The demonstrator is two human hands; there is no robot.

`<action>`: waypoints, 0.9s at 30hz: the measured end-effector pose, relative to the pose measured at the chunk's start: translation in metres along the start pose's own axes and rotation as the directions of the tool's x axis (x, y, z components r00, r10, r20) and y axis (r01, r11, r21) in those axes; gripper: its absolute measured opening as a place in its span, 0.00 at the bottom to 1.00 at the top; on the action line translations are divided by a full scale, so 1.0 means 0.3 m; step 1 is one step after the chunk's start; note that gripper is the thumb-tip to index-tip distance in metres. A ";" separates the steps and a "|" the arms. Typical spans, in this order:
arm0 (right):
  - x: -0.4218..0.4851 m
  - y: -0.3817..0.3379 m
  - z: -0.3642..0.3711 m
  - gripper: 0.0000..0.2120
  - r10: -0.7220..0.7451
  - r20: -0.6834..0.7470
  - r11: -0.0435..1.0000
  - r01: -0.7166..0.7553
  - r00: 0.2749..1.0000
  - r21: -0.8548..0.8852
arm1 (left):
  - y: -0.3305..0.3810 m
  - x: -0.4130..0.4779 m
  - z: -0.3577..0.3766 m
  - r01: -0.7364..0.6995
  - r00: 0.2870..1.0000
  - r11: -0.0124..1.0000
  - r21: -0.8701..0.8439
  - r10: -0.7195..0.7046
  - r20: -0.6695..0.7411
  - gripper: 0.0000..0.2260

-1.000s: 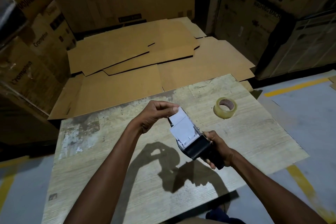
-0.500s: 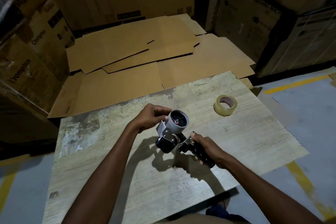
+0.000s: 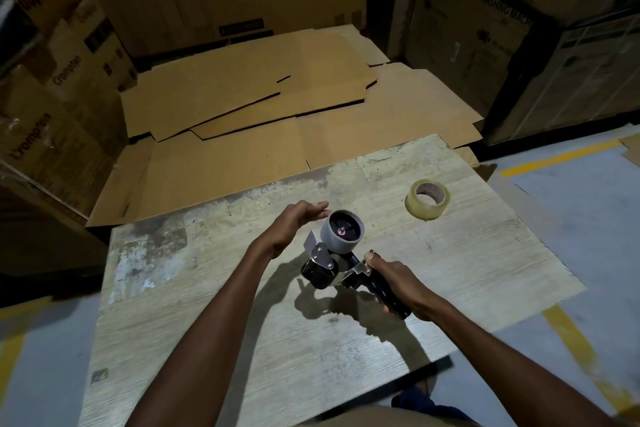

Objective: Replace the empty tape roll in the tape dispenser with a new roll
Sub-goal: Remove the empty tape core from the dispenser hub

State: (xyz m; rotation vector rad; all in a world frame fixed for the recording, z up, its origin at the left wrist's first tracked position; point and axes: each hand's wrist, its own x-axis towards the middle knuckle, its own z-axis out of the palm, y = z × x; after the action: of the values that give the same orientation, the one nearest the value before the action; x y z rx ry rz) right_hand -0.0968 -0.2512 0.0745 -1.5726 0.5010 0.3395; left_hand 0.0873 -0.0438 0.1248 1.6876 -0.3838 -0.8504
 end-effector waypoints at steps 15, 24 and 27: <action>0.118 0.087 0.185 0.32 0.054 -0.324 0.994 -0.082 0.944 -0.075 | -0.322 0.057 -0.065 0.078 0.959 0.816 0.572 0.096 -0.268 0.24; 0.126 0.127 0.251 0.32 0.140 -0.237 0.969 -0.182 0.961 -0.166 | -0.463 -0.005 -0.014 0.061 0.959 0.751 0.657 0.139 -0.248 0.23; 0.138 0.129 0.217 0.33 0.112 -0.213 0.925 -0.180 0.971 -0.333 | -0.495 -0.020 0.007 0.036 0.949 0.744 0.667 0.183 -0.255 0.22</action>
State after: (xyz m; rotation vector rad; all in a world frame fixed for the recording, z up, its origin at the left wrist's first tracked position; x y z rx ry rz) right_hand -0.0754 -0.1915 0.0156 -1.9314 0.7410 0.4114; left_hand 0.0553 0.0026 -0.0127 2.4157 -0.5828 -0.3751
